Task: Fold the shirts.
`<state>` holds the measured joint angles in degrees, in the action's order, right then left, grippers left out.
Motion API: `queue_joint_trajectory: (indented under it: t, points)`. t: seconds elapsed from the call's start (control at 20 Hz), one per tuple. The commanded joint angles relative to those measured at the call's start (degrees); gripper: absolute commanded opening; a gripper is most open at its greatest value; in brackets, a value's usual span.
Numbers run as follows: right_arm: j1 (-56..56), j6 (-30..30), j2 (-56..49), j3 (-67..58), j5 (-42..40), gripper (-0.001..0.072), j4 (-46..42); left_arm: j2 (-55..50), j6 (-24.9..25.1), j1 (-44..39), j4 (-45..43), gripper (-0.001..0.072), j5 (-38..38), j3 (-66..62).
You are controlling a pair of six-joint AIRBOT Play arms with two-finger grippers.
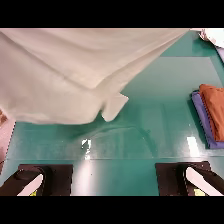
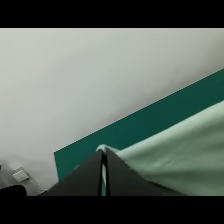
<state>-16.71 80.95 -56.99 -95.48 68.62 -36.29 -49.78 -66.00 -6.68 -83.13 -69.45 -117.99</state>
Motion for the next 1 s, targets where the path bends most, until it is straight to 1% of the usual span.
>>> queue_joint_trajectory:
  t: [0.0,0.1,0.25,0.4,0.5,0.7,0.9,0.95]
  points:
    - [1.2,0.6,3.3,4.2,3.0,0.0014,0.7,-0.2,3.6,0.0,-4.5,0.0023,0.6,0.5]
    - [2.3,3.6,7.9,9.7,1.8,0.0014,-1.7,-1.0,4.2,0.0,-3.5,0.0022,1.9,0.5]
    - [4.2,5.1,15.0,20.1,-1.7,0.0014,-2.7,-3.2,4.9,0.0,-0.2,0.0022,2.1,0.5]
    - [5.9,5.2,20.1,29.0,-4.8,0.0014,-2.9,-7.0,7.9,0.0,9.4,0.0023,1.7,1.2]
    - [6.0,5.1,22.0,34.6,-7.1,0.0014,-3.0,-10.4,8.0,0.0,14.3,0.0023,0.6,3.3]
    - [5.9,5.1,22.3,44.2,-10.2,0.0015,-9.2,-19.0,7.9,0.0,23.5,0.0024,-2.6,7.9]
    - [5.9,4.9,18.9,51.7,-15.1,0.0016,-12.5,-28.9,8.1,-0.2,36.6,0.0024,-2.0,9.4]
    - [5.9,4.9,17.2,52.7,-15.7,0.0016,-13.4,-31.3,9.2,-1.1,38.2,0.0023,-1.2,9.4]
